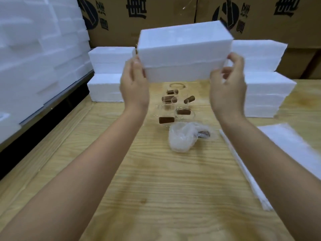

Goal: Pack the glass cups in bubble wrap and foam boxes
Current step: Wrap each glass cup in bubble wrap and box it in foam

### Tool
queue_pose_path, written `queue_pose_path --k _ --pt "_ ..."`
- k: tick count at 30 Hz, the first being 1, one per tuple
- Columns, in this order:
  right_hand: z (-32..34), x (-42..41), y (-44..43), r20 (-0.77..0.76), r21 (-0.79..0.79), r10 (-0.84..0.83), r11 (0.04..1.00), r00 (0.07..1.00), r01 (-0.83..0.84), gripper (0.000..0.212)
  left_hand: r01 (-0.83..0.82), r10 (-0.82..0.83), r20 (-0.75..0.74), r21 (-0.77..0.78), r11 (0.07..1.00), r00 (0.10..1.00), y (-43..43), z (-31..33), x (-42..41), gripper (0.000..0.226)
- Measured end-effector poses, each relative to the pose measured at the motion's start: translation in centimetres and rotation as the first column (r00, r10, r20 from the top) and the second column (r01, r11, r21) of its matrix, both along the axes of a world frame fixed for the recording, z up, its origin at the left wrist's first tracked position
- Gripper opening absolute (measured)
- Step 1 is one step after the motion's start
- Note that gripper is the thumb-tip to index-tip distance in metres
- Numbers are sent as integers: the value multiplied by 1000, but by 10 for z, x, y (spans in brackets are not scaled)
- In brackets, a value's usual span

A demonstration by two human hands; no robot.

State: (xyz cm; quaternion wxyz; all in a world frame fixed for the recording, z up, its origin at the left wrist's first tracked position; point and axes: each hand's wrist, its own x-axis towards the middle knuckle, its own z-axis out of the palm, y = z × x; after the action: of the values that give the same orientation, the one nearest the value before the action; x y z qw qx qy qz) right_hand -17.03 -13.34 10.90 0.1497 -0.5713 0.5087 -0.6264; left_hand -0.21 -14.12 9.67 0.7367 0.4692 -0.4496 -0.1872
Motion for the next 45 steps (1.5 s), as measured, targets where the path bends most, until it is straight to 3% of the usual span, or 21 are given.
queue_pose_path --k 5,9,13,17,20,22,25,27,30,32,35,38,41,45 --pt "-30 59 16 -230 102 178 982 957 -158 40 -335 334 -94 2 942 938 17 -27 62 34" --pt "-59 90 18 -510 195 231 969 828 -150 48 -476 485 -120 96 874 866 23 -52 94 39" --pt "-81 104 19 -732 199 241 970 637 -139 48 -558 577 -26 224 799 816 26 -69 112 39" --pt "-92 106 20 -856 172 206 978 474 -116 41 -542 570 21 341 768 822 30 -88 115 42" --pt "-93 105 21 -893 142 170 985 418 -97 41 -523 584 -40 397 754 811 32 -96 114 50" --pt "-92 103 21 -894 98 133 990 428 -103 43 -516 594 -96 398 758 799 31 -94 114 52" --pt "-87 98 24 -846 30 100 990 523 -141 46 -546 612 -169 315 776 773 33 -87 114 52" --pt "-82 92 28 -742 -17 125 979 659 -205 44 -527 574 -258 233 817 777 36 -81 113 46" --pt "-73 73 38 -441 -136 177 956 880 -261 37 -386 374 -393 52 921 840 40 -69 107 41" --pt "-69 54 45 -248 -219 203 941 947 -259 36 -246 207 -377 -58 968 903 46 -60 99 39" --pt "-68 22 53 -54 -294 199 933 979 -206 28 -50 22 -176 -156 987 984 56 -55 79 42" --pt "-78 -7 64 148 -237 207 957 967 -169 31 152 -159 -32 -146 977 987 70 -61 59 30" --pt "-90 -33 76 183 -221 265 950 947 -223 27 387 -384 47 -64 920 922 82 -72 49 14" --pt "-101 -60 79 150 -144 426 902 892 -407 32 572 -579 119 89 816 807 89 -83 47 33"
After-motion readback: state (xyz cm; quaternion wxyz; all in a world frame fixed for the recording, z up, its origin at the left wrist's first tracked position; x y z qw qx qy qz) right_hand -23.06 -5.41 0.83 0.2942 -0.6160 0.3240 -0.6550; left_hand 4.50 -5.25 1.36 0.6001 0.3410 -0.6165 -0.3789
